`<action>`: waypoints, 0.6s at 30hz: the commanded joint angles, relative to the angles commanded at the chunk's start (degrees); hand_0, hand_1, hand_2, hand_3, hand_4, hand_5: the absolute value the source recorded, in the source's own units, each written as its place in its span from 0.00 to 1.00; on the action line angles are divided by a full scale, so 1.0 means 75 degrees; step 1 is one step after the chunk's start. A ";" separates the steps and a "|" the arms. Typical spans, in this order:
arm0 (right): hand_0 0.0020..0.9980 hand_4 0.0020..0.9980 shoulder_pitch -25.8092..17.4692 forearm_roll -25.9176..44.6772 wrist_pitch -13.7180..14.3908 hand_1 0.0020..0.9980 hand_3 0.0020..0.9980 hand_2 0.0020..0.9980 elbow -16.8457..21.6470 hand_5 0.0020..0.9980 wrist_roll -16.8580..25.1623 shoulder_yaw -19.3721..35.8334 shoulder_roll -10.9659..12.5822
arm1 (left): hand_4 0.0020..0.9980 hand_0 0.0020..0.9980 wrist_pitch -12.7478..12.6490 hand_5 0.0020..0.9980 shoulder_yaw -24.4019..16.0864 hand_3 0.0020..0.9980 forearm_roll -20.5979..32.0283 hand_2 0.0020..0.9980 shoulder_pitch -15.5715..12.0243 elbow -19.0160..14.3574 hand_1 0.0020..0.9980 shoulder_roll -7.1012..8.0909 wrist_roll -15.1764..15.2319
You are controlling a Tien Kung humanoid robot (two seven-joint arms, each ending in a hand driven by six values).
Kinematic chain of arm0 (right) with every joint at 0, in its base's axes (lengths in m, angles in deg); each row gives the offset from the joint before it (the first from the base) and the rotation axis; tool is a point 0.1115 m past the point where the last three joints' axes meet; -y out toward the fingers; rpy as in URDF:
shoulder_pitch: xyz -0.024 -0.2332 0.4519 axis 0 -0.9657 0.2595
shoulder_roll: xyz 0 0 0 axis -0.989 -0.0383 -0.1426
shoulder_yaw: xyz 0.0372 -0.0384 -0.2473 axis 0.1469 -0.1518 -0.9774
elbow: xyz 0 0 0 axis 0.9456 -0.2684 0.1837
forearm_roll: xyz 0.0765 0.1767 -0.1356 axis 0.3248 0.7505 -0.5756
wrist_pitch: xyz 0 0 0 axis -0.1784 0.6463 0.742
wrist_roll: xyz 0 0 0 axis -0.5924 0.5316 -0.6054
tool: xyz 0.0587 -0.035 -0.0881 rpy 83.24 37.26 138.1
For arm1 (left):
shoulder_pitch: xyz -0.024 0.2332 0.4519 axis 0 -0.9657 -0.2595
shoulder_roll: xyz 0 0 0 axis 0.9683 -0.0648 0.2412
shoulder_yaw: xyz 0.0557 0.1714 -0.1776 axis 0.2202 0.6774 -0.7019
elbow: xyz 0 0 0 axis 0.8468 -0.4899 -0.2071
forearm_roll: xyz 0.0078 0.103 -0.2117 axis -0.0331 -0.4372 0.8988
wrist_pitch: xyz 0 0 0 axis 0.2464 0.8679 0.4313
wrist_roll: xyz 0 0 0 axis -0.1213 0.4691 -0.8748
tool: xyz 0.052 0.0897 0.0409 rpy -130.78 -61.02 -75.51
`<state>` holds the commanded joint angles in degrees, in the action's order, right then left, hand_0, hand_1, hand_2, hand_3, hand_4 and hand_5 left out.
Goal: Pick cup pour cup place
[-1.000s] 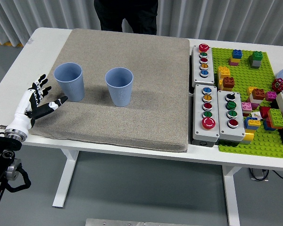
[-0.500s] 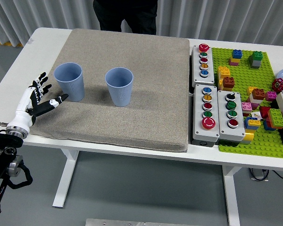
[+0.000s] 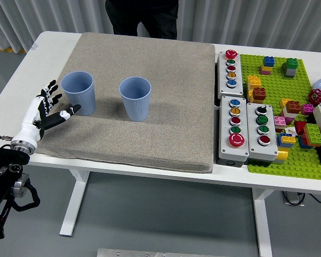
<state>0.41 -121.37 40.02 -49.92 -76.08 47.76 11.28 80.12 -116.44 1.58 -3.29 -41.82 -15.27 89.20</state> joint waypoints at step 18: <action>0.72 0.33 0.0023 0.0001 -0.0009 0.70 0.71 0.75 0.0000 0.29 0.0006 -0.0028 0.0008 | 0.98 0.93 -0.0014 0.25 0.0079 1.00 0.0108 1.00 0.0332 0.0273 0.91 -0.0111 0.0030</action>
<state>0.58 -121.36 39.95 -49.92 -76.04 47.55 11.34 80.02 -115.84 2.40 -0.80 -39.78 -16.10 89.43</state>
